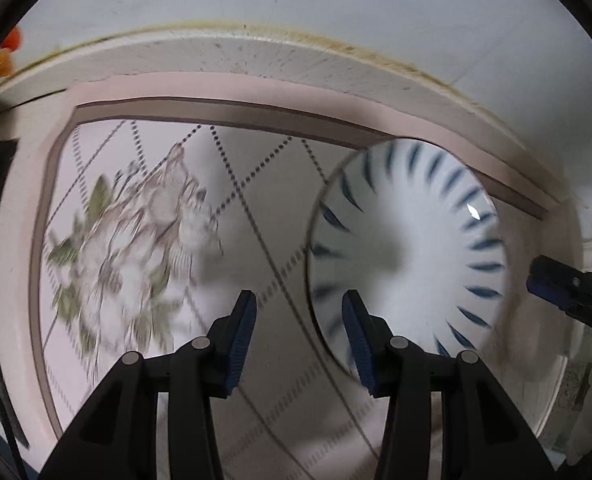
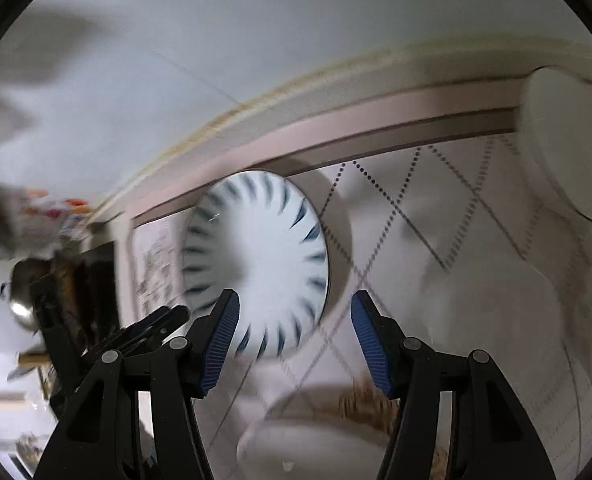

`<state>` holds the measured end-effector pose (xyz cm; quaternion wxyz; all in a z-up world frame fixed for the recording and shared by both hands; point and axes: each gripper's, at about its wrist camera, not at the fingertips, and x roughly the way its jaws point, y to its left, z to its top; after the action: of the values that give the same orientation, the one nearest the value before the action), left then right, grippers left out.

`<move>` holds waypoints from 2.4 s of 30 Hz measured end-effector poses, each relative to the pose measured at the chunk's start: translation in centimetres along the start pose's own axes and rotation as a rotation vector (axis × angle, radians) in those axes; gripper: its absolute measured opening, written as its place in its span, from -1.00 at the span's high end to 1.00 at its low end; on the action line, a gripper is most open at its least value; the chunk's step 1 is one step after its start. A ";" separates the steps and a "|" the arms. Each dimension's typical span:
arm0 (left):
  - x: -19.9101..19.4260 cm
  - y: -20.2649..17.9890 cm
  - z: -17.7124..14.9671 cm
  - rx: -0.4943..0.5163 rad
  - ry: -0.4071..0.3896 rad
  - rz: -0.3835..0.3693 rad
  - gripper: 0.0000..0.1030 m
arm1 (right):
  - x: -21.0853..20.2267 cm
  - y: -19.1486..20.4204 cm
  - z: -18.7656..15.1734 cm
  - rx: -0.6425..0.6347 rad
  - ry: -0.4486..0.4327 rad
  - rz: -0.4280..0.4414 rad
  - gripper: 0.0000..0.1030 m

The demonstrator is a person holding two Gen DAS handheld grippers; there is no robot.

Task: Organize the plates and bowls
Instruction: 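Grip the blue-striped plate rim with both grippers and lift it, then lower the blue-striped plate with both grippers onto the plate stack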

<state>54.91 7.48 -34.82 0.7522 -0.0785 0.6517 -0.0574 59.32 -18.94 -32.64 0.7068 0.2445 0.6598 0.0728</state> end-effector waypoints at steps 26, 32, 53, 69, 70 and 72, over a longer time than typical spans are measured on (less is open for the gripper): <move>-6.0 -3.0 -3.2 0.105 -0.116 -0.005 0.73 | 0.1 1.0 -0.1 -0.099 -0.035 -0.103 0.81; -10.0 -4.3 -5.3 0.094 -0.158 -0.010 0.73 | -4.5 1.6 -3.4 -0.154 -0.063 -0.065 0.81; -9.3 -8.5 -18.3 0.115 -0.093 0.014 0.73 | -9.6 -5.0 -17.4 -0.265 -0.009 -0.053 0.81; -4.9 -8.7 -20.3 0.107 -0.018 0.069 0.71 | -4.8 -9.7 -21.1 -0.219 0.070 -0.064 0.81; -4.8 -8.6 -20.2 0.102 -0.015 0.068 0.71 | -4.7 -9.8 -21.2 -0.215 0.070 -0.061 0.81; -4.7 -8.4 -20.1 0.096 -0.015 0.070 0.71 | -4.5 -9.7 -21.0 -0.217 0.068 -0.062 0.81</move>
<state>34.50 -0.77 -31.42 0.7615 -0.0197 0.6449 -0.0616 36.32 -24.04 -33.04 0.7083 0.1433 0.6789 0.1300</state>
